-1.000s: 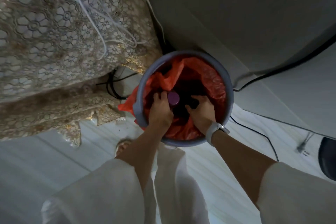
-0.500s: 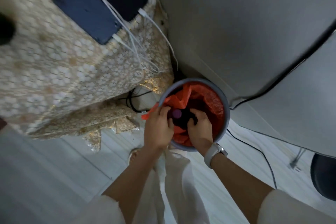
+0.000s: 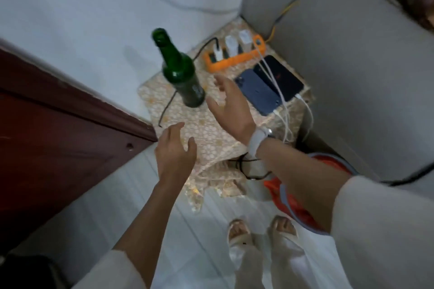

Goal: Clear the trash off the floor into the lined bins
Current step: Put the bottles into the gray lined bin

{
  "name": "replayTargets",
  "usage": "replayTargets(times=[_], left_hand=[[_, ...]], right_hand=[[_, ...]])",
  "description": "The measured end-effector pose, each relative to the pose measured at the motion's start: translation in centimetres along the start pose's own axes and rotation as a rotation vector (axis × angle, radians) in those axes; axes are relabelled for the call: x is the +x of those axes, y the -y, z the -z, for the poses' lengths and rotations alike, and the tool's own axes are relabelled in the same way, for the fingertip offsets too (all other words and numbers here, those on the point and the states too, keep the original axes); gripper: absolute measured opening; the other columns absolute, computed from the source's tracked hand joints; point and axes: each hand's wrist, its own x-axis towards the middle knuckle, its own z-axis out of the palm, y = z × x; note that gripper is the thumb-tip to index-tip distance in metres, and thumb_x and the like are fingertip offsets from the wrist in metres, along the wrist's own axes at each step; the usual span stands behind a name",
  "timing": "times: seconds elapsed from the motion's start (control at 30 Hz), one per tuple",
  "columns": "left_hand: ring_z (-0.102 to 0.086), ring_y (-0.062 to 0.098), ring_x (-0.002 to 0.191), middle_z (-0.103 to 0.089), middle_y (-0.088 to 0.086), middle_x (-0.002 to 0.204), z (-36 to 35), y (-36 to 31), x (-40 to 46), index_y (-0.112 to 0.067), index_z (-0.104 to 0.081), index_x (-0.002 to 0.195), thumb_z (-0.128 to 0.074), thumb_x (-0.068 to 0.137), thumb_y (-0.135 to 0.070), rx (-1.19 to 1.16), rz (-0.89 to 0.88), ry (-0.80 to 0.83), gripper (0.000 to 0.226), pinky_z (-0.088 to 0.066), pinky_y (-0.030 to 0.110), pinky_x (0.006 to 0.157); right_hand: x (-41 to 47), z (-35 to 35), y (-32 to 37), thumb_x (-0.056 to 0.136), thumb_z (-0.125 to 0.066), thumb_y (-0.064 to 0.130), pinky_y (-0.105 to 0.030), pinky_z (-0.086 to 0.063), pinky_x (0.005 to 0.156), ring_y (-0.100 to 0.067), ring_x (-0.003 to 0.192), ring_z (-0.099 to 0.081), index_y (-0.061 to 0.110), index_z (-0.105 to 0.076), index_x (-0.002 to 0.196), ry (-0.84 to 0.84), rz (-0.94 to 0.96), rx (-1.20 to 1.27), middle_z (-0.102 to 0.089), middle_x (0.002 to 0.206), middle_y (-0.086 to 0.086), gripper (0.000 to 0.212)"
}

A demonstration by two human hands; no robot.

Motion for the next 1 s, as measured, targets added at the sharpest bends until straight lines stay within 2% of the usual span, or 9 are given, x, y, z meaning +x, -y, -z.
replayTargets(times=[0.1, 0.17, 0.27, 0.43, 0.57, 0.7, 0.8, 0.9, 1.0], left_hand=[[-0.032, 0.029, 0.135, -0.037, 0.013, 0.145, -0.6, 3.4, 0.7, -0.011, -0.036, 0.139, -0.053, 0.09, -0.029, 0.106, 0.026, 0.186, 0.055, -0.033, 0.047, 0.106], [-0.02, 0.027, 0.141, -0.022, 0.01, 0.153, -1.7, 4.8, 0.7, -0.017, -0.025, 0.144, -0.051, 0.091, -0.034, 0.159, 0.051, 0.332, 0.062, -0.03, 0.05, 0.108], [-0.004, 0.025, 0.144, -0.005, 0.005, 0.157, -3.5, 5.9, 0.7, -0.022, -0.014, 0.147, -0.046, 0.093, -0.039, 0.238, 0.073, 0.531, 0.066, -0.028, 0.049, 0.11], [0.017, 0.024, 0.143, 0.015, 0.001, 0.156, -5.2, 6.8, 0.2, -0.03, -0.005, 0.147, -0.043, 0.091, -0.048, 0.361, 0.096, 0.699, 0.07, -0.018, 0.056, 0.112], [0.015, 0.022, 0.143, 0.012, 0.0, 0.157, -4.9, 6.4, 0.1, -0.031, -0.01, 0.147, -0.045, 0.092, -0.044, 0.317, 0.121, 0.688, 0.067, -0.012, 0.057, 0.113], [0.002, 0.028, 0.144, -0.003, 0.007, 0.157, -4.8, 4.4, -0.1, -0.021, -0.022, 0.145, -0.045, 0.093, -0.034, 0.288, 0.152, 0.576, 0.058, -0.017, 0.055, 0.113], [-0.009, 0.033, 0.143, -0.013, 0.011, 0.155, -6.1, 1.0, -1.8, -0.018, -0.026, 0.144, -0.044, 0.093, -0.033, 0.264, 0.011, 0.513, 0.056, -0.02, 0.052, 0.112], [-0.02, 0.034, 0.14, -0.024, 0.013, 0.152, -9.1, -2.8, -4.3, -0.016, -0.033, 0.141, -0.047, 0.091, -0.028, 0.221, -0.162, 0.539, 0.054, -0.025, 0.051, 0.11], [-0.029, 0.031, 0.136, -0.032, 0.01, 0.147, -12.8, -5.2, -7.0, -0.017, -0.037, 0.138, -0.051, 0.087, -0.024, 0.206, -0.273, 0.609, 0.053, -0.029, 0.048, 0.109]], right_hand=[[4.3, -3.0, 3.1, 0.083, -0.064, 0.031, -0.038, -0.027, 0.109, -0.024, 0.137, -0.027, 0.01, -0.018, 0.144, 0.015, 0.048, 0.0, -0.029, 0.149, -0.009, 0.079], [6.5, -4.9, 4.2, 0.078, -0.067, 0.031, -0.045, -0.03, 0.109, -0.027, 0.132, -0.034, 0.01, -0.017, 0.145, -0.025, 0.029, 0.057, -0.037, 0.143, -0.011, 0.085], [7.8, -6.3, 4.1, 0.076, -0.063, 0.035, -0.049, -0.042, 0.098, -0.027, 0.114, -0.05, 0.014, -0.036, 0.136, -0.098, 0.06, 0.005, -0.053, 0.124, -0.01, 0.069], [6.0, -5.5, 3.7, 0.08, -0.066, 0.024, -0.037, -0.044, 0.095, -0.02, 0.105, -0.046, 0.008, -0.05, 0.116, -0.137, 0.091, -0.007, -0.048, 0.118, -0.012, 0.043], [1.8, -2.9, 2.1, 0.079, -0.069, 0.023, -0.036, -0.049, 0.093, -0.016, 0.107, -0.053, 0.012, -0.048, 0.118, -0.242, -0.014, 0.145, -0.054, 0.12, -0.008, 0.045], [-4.3, 2.2, 0.5, 0.079, -0.069, 0.02, -0.009, -0.047, 0.083, 0.007, 0.097, -0.057, 0.015, -0.052, 0.108, -0.418, -0.177, 0.253, -0.059, 0.107, 0.008, 0.034], [-10.1, 6.4, -1.4, 0.081, -0.068, 0.02, -0.02, -0.051, 0.086, -0.006, 0.102, -0.062, 0.007, -0.056, 0.113, -0.533, -0.275, 0.283, -0.064, 0.108, 0.002, 0.037], [-15.0, 9.5, -4.6, 0.081, -0.067, 0.018, -0.019, -0.051, 0.081, 0.003, 0.089, -0.062, 0.016, -0.058, 0.1, -0.659, -0.38, 0.167, -0.063, 0.096, 0.011, 0.021], [-18.3, 11.0, -8.8, 0.08, -0.068, 0.015, -0.029, -0.049, 0.09, 0.0, 0.091, -0.058, 0.018, -0.056, 0.106, -0.748, -0.486, 0.137, -0.062, 0.102, 0.004, 0.029]])
